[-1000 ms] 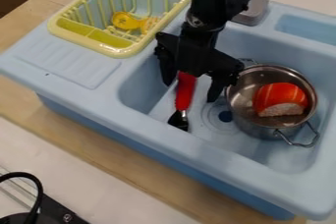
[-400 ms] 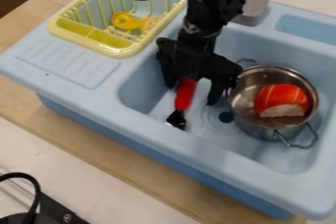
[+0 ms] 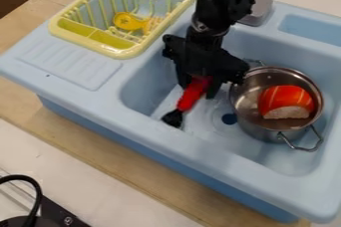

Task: Take the red fork out of the sink

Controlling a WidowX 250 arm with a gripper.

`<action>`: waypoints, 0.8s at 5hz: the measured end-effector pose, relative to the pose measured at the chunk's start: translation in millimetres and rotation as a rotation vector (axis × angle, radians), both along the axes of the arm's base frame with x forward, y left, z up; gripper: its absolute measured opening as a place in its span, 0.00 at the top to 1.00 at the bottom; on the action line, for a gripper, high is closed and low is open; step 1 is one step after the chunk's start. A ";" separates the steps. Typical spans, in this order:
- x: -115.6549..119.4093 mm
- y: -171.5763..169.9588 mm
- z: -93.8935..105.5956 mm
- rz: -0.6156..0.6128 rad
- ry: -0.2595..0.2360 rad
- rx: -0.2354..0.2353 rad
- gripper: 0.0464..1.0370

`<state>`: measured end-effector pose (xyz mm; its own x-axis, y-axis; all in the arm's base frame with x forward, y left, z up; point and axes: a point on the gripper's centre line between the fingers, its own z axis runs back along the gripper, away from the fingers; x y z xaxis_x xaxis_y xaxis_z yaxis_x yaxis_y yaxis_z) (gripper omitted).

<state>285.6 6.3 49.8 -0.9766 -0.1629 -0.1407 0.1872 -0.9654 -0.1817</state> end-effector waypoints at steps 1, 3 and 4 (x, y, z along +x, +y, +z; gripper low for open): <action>0.4 0.8 1.4 0.016 0.012 0.030 0.67; -4.6 2.6 8.7 0.076 0.031 0.104 0.67; -7.4 5.4 25.0 0.100 0.002 0.102 0.67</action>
<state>278.1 11.6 74.8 -0.9565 -0.2443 -0.1594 0.2810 -0.9183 -0.2788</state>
